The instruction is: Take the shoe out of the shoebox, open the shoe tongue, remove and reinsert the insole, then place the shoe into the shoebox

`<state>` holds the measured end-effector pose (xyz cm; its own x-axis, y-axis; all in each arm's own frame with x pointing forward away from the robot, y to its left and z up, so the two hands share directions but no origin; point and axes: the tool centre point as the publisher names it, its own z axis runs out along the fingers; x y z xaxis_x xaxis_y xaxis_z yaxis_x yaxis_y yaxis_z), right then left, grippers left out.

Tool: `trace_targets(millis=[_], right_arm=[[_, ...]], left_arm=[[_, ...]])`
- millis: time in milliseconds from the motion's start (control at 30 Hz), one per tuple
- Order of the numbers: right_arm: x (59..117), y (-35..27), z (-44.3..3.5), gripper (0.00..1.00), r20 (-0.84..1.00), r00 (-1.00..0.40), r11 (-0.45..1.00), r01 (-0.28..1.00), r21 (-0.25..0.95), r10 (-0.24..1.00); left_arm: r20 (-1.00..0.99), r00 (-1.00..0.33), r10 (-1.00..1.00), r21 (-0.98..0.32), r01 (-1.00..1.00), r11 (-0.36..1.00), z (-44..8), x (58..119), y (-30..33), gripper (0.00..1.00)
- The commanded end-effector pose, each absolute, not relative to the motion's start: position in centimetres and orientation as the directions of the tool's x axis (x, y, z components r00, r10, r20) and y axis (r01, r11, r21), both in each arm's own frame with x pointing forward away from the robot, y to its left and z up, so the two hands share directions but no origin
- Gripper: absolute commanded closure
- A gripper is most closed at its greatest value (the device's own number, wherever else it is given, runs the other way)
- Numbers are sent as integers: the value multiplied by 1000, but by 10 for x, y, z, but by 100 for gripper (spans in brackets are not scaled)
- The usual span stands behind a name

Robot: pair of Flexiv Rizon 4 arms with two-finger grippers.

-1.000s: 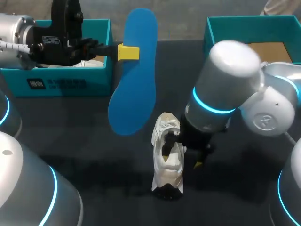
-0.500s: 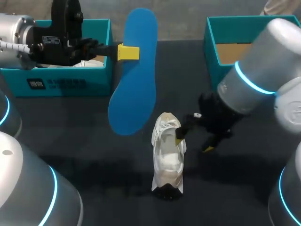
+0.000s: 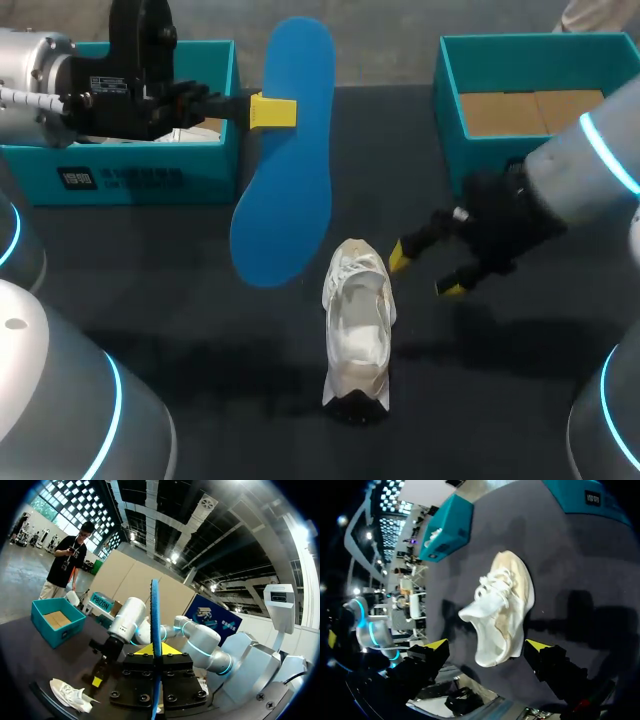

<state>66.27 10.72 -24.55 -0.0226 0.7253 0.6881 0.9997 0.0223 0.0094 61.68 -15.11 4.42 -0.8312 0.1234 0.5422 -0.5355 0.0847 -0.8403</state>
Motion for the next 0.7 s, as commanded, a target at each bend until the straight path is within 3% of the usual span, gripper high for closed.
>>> trace_targets(millis=[33, 700], right_arm=[[658, 86, -229, 0, 877, -36, -8, 999, 45, 480], [689, 98, -199, 0, 934, -12, -51, 998, 32, 357]], left_arm=[[543, -831, 122, -839, -536, 87, 44, 617, -152, 100], [543, -831, 122, -839, -536, 87, 44, 617, -152, 100]])
